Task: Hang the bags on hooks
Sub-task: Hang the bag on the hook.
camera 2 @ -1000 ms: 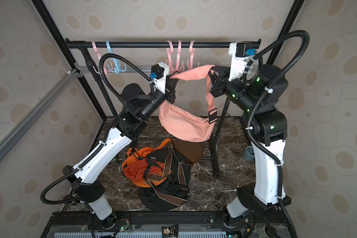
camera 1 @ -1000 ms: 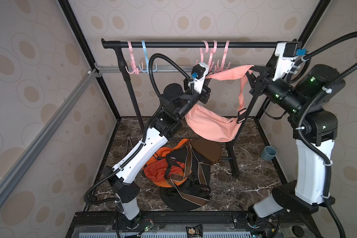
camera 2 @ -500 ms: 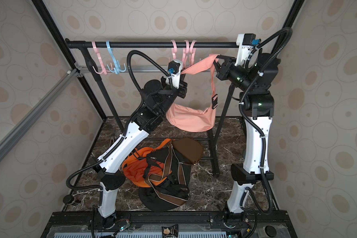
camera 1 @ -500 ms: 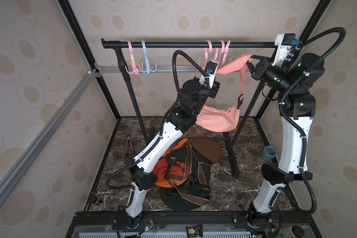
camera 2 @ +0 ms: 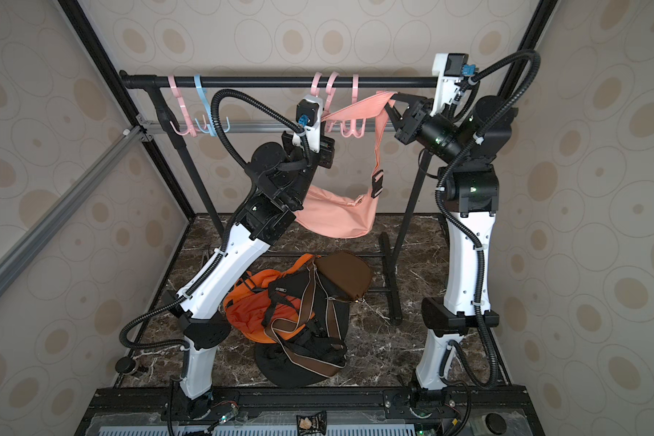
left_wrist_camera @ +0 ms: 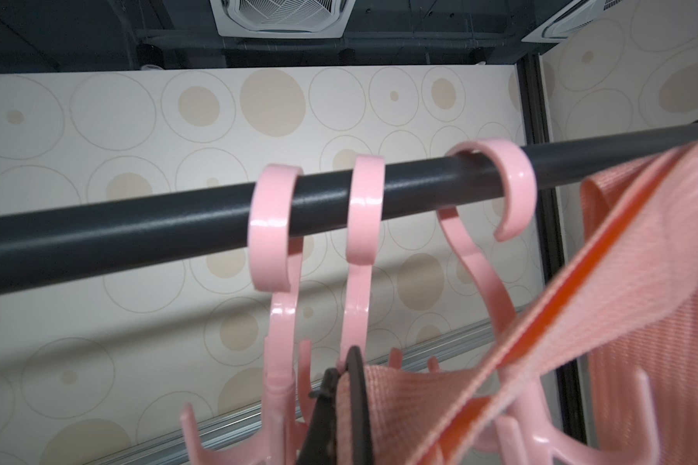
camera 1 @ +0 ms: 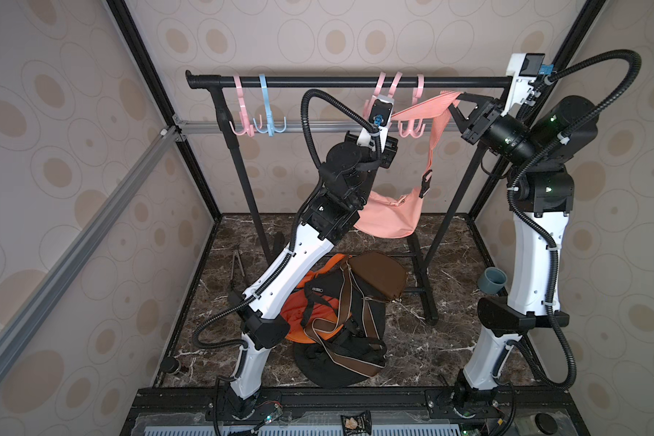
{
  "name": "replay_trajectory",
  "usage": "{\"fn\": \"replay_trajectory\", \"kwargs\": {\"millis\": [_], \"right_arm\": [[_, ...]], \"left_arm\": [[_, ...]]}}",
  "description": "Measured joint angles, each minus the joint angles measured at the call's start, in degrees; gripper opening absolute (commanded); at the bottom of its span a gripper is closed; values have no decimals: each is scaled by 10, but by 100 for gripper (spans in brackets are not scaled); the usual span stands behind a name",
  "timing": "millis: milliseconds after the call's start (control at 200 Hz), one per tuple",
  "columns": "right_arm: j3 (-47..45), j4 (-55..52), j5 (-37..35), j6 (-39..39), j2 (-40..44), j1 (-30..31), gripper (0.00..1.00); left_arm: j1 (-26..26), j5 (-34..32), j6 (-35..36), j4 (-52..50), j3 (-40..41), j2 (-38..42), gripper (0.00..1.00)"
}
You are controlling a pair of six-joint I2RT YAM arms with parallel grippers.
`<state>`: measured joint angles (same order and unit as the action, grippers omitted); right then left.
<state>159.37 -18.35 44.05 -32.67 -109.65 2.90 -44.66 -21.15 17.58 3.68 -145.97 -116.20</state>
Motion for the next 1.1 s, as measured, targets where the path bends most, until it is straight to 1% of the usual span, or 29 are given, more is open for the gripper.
{"fn": "replay_trajectory", "kwargs": {"millis": [175, 325, 565, 745, 920, 1015, 1100], "right_arm": [[5, 13, 0, -6, -29, 0, 0], [7, 26, -6, -5, -49, 0, 0], [7, 30, -5, -3, -51, 0, 0], [-23, 38, -2, 2, -34, 0, 0], [-101, 30, -9, 10, 17, 0, 0], [-178, 25, -29, 16, 66, 1, 0], [-269, 39, -57, 21, 116, 10, 0]], "left_arm": [[0, -42, 68, 50, 25, -14, 0], [0, -72, 107, 82, 52, -26, 0], [0, -76, 128, 106, 57, -28, 0], [0, -91, 125, 92, 59, -28, 0], [-1, -103, 108, 73, 59, -28, 0], [-2, -105, 92, 60, 59, -28, 0], [-2, -110, 74, 53, 68, -27, 0]]}}
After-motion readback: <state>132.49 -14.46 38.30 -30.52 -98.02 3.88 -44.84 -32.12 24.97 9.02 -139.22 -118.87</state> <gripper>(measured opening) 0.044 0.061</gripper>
